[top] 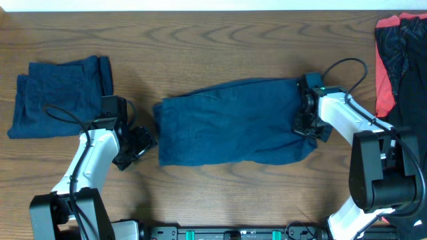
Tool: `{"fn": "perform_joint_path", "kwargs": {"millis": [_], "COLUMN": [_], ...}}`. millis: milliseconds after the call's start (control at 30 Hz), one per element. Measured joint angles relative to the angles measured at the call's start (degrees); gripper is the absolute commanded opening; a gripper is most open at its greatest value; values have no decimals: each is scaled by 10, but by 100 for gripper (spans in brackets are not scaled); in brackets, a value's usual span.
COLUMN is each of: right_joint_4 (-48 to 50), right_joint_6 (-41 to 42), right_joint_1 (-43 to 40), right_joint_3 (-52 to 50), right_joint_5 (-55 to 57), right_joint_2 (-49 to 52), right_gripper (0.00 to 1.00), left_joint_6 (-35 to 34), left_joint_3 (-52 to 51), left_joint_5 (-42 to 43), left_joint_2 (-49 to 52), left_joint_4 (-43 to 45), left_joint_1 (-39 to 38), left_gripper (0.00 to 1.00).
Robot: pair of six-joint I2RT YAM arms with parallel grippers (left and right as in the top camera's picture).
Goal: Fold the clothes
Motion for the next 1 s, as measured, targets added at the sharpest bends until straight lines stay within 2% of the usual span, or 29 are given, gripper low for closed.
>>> {"fn": "perform_joint_path", "kwargs": {"millis": [67, 133, 267, 333, 367, 467, 567, 733, 1000], "right_joint_4": [2, 9, 14, 14, 15, 23, 37, 49, 46], "right_joint_6": [11, 20, 30, 31, 32, 27, 10, -28, -64], "right_joint_1": [-4, -4, -5, -6, -6, -6, -6, -6, -6], "right_joint_3": [-5, -10, -16, -16, -16, -16, -16, -16, -16], "right_joint_5": [19, 29, 42, 46, 47, 47, 39, 2, -42], "right_joint_2": [-3, -7, -25, -47, -61, -102, -143, -171, -171], "right_gripper": [4, 14, 64, 78, 82, 80, 75, 70, 70], "left_joint_6": [17, 35, 73, 90, 96, 115, 129, 140, 136], "left_joint_3": [0, 0, 0, 2, 2, 2, 3, 5, 5], "left_joint_5": [17, 38, 81, 103, 112, 129, 141, 145, 145], "left_joint_2": [-5, -15, -47, -54, -55, -54, -54, -47, 48], "left_joint_4": [10, 31, 77, 94, 106, 143, 207, 306, 366], "left_joint_1": [0, 0, -5, -16, -24, -50, -73, -83, -83], "left_gripper": [79, 83, 87, 87, 87, 86, 77, 77, 76]}}
